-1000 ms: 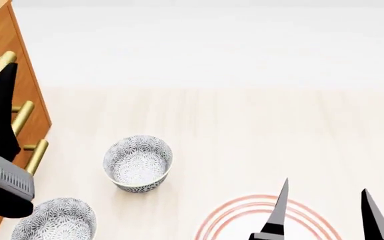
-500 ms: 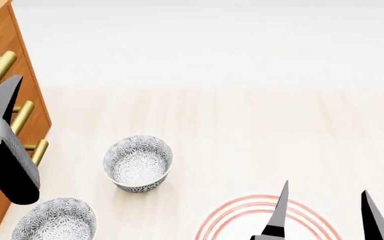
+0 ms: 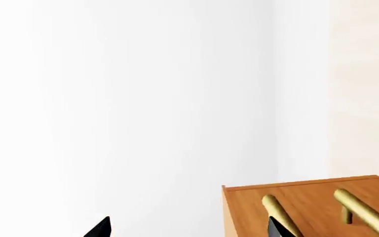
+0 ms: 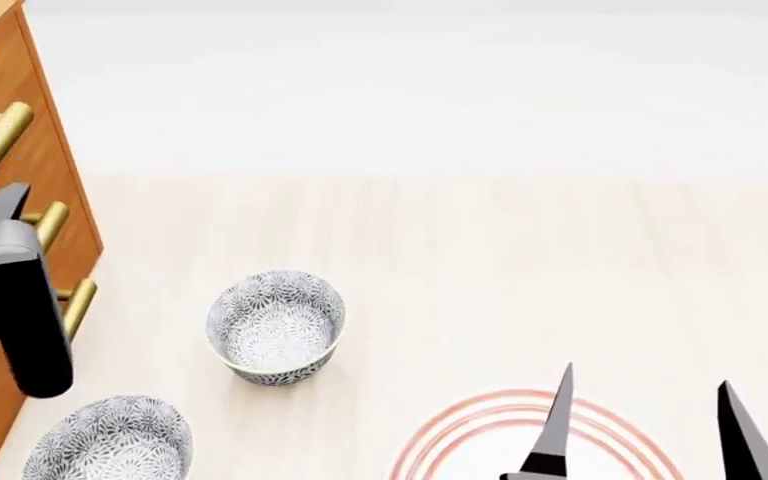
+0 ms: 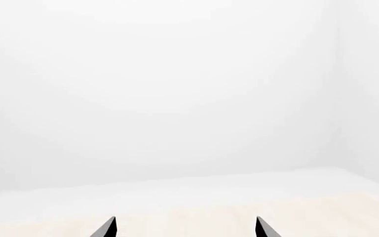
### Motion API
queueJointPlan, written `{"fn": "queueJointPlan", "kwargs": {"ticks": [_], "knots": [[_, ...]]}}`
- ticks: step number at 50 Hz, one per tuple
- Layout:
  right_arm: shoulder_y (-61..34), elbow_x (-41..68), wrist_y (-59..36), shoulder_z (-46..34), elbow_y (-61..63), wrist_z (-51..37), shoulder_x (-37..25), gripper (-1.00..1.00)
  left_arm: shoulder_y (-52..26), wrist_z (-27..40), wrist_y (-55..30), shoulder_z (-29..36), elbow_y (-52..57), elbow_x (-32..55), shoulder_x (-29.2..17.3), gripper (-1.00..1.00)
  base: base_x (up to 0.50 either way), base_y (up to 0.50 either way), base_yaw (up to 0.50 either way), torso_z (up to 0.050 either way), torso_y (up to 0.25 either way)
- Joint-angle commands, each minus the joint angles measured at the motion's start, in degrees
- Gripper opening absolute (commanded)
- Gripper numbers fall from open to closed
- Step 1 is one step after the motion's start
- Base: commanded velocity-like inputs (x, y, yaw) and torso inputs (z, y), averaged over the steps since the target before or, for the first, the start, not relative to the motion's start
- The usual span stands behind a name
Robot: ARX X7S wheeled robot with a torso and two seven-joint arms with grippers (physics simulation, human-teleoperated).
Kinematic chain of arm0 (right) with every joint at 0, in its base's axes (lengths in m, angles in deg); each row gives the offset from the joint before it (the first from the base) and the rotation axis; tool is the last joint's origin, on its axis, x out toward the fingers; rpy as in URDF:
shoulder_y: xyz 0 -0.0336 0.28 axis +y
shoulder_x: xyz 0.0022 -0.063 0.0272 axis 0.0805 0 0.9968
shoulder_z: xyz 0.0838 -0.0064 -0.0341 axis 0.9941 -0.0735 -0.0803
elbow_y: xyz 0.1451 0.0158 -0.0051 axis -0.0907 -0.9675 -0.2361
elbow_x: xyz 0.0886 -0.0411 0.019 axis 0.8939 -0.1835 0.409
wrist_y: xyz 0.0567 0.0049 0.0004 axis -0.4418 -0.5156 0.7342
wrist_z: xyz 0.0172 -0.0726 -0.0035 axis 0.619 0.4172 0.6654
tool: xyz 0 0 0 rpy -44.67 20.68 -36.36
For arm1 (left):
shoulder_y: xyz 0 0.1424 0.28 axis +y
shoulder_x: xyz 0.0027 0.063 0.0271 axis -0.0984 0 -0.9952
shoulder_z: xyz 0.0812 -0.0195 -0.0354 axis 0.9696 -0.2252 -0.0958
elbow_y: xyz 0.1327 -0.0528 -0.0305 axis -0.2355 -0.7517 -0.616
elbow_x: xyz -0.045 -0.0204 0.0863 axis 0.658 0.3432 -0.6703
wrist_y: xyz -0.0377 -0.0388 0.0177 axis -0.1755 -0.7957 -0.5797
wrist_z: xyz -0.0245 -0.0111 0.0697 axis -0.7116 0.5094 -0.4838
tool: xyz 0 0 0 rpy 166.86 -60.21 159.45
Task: Open the top drawer of the cabinet.
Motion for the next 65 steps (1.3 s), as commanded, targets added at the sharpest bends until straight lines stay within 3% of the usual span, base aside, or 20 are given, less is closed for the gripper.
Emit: {"fn": "queueJointPlan", "kwargs": {"ticks": [1, 15, 29, 32, 38, 49, 65], "knots": [[0.08, 0.19, 0.26, -0.36, -0.40, 0.01, -0.27, 1.00, -0.38, -1.51, -0.08, 1.37, -4.31, 0.23, 1.38, 1.00, 0.00, 0.00, 0.00, 0.000, 0.000], [0.18, 0.22, 0.92, -0.76, -1.10, -0.03, -0.44, 1.00, -0.38, -3.30, -3.65, 0.87, -7.67, 1.32, 4.36, 1.00, 0.00, 0.00, 0.00, 0.000, 0.000], [0.16, 0.26, 0.80, -1.38, -1.17, -0.29, -0.70, 1.00, 2.45, -2.13, -10.84, -4.35, -10.43, 5.22, 9.05, 1.00, 0.00, 0.00, 0.00, 0.000, 0.000], [0.17, 0.37, 0.86, -1.36, -1.24, -0.30, -0.78, 1.00, 1.35, -1.44, -12.43, -0.93, -12.44, 1.07, 9.36, 1.00, 0.00, 0.00, 0.00, 0.000, 0.000], [0.29, 0.45, 1.09, -1.35, -1.51, -0.37, -0.89, 1.00, 2.10, -2.00, -12.39, -1.46, -12.41, 2.30, 9.56, 1.00, 0.00, 0.00, 0.00, 0.000, 0.000], [0.17, 0.59, 1.09, -1.74, -1.67, -0.48, -1.09, 1.00, 2.94, -1.12, -17.31, -7.71, -14.56, 5.50, 14.36, 1.00, 0.00, 0.00, 0.00, 0.000, 0.000], [0.22, 0.58, 1.59, -2.28, -2.54, -0.46, -1.36, 1.00, 4.42, 2.62, -18.42, -11.13, -21.42, 7.30, 19.63, 1.00, 0.00, 0.00, 0.00, 0.000, 0.000]]}}
